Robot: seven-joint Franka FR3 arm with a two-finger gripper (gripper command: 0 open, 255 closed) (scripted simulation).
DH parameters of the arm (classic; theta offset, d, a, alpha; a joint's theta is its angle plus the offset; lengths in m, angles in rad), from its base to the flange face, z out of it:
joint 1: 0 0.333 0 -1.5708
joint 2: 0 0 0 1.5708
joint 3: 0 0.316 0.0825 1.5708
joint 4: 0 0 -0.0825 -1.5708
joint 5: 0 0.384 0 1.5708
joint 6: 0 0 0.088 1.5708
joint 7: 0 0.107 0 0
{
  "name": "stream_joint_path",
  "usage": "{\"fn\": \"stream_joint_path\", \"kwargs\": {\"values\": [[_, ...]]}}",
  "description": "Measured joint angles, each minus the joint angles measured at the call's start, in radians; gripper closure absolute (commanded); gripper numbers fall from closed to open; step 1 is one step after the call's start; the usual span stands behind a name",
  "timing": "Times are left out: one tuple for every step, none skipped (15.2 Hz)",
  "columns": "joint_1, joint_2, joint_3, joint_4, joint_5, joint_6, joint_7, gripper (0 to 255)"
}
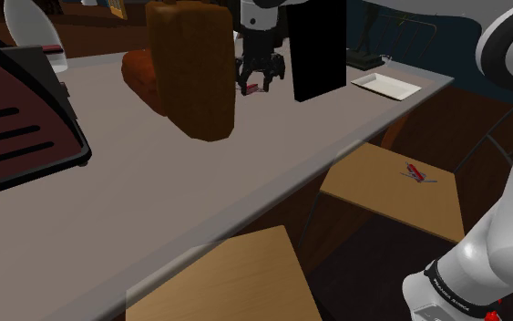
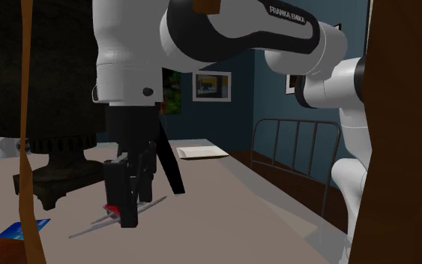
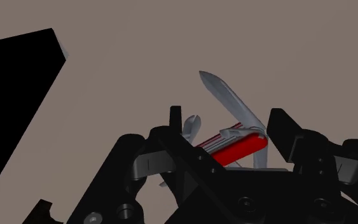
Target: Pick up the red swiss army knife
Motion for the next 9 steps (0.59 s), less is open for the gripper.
{"fn": "stream_joint_path", "kwargs": {"values": [[0.001, 0.003, 0.000, 0.020, 0.000, -0.017, -0.001, 255], [0.003, 0.006, 0.001, 0.037, -0.001, -0.031, 0.001, 255], [0.003, 0.006, 0.001, 0.053, -0.001, -0.046, 0.000, 255], [0.005, 0.014, 0.001, 0.079, -0.003, -0.064, 0.000, 255], [0.005, 0.019, 0.000, 0.095, -0.003, -0.076, -0.001, 255], [0.006, 0.026, 0.000, 0.120, -0.004, -0.094, -0.002, 255], [0.009, 0.036, 0.000, 0.150, -0.006, -0.114, -0.002, 255], [0.011, 0.041, 0.001, 0.171, -0.007, -0.130, -0.001, 255], [0.011, 0.042, 0.001, 0.184, -0.007, -0.142, -0.002, 255]]}}
